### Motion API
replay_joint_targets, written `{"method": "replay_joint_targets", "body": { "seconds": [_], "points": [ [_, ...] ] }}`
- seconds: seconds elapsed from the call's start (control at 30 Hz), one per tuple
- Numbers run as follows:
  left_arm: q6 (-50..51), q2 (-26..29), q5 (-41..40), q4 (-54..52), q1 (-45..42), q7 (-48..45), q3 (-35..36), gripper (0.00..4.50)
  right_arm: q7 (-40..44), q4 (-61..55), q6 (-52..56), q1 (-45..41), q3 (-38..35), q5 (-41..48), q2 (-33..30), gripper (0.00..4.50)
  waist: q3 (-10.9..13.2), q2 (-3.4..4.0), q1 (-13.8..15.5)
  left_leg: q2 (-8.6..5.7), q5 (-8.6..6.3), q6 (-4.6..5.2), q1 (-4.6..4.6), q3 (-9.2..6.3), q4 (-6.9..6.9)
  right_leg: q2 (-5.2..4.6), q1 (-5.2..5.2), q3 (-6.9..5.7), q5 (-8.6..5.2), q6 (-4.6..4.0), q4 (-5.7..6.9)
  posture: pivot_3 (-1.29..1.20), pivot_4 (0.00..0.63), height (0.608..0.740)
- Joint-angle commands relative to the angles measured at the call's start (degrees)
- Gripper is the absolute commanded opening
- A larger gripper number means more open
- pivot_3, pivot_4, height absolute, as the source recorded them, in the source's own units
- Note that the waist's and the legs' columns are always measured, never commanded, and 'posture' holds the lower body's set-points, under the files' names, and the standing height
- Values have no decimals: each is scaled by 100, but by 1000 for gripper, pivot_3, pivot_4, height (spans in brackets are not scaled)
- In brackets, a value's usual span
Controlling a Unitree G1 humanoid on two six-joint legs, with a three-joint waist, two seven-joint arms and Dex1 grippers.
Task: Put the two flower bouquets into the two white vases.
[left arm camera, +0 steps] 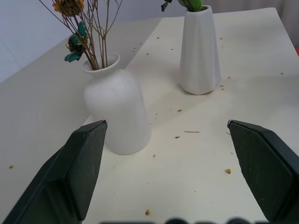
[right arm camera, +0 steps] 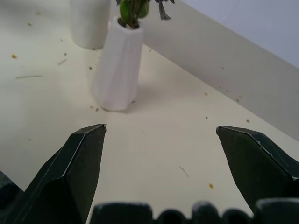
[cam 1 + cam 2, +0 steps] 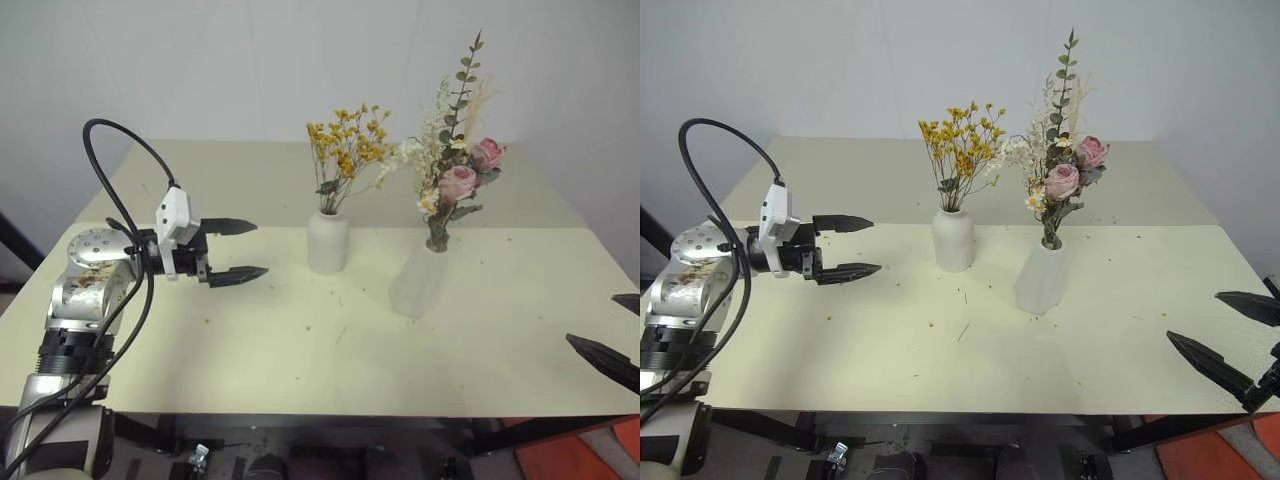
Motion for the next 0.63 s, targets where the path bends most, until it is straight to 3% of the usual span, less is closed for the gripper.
{"method": "replay_joint_targets", "body": {
  "seconds": [0.03, 0.2, 0.37, 0.63],
  "points": [
    [-188, -20, 112, 132, -329, -87, -72, 4500, -252, -354, 243, 301, -265, -175, 215, 4468, 0, 0, 29, 0, 0, 0, -2, -2, 0, 0, -1, -2, 0, 0, 0, 0, 150, 740],
    [-205, -43, 193, 447, -668, -243, -178, 4500, -622, -657, 359, 508, -266, -256, 613, 4468, -1, -2, 57, -1, 0, 0, -3, 0, 1, -1, -1, -1, 0, 0, -2, 0, 150, 740],
    [-266, 84, 307, 637, -810, -493, -217, 4500, -1088, -993, 333, 543, 203, -550, 966, 4468, -2, -1, 26, 0, 0, 0, -2, 1, -1, 0, -2, 0, -1, -1, -1, 0, 150, 740],
    [198, 234, 208, 225, -833, -699, -253, 4500, -908, -720, 10, 318, 662, -419, 1117, 4468, -3, -2, 33, 0, 0, 0, -3, 0, 0, -1, -2, -1, -1, -2, 0, 0, 150, 740]
  ]
}}
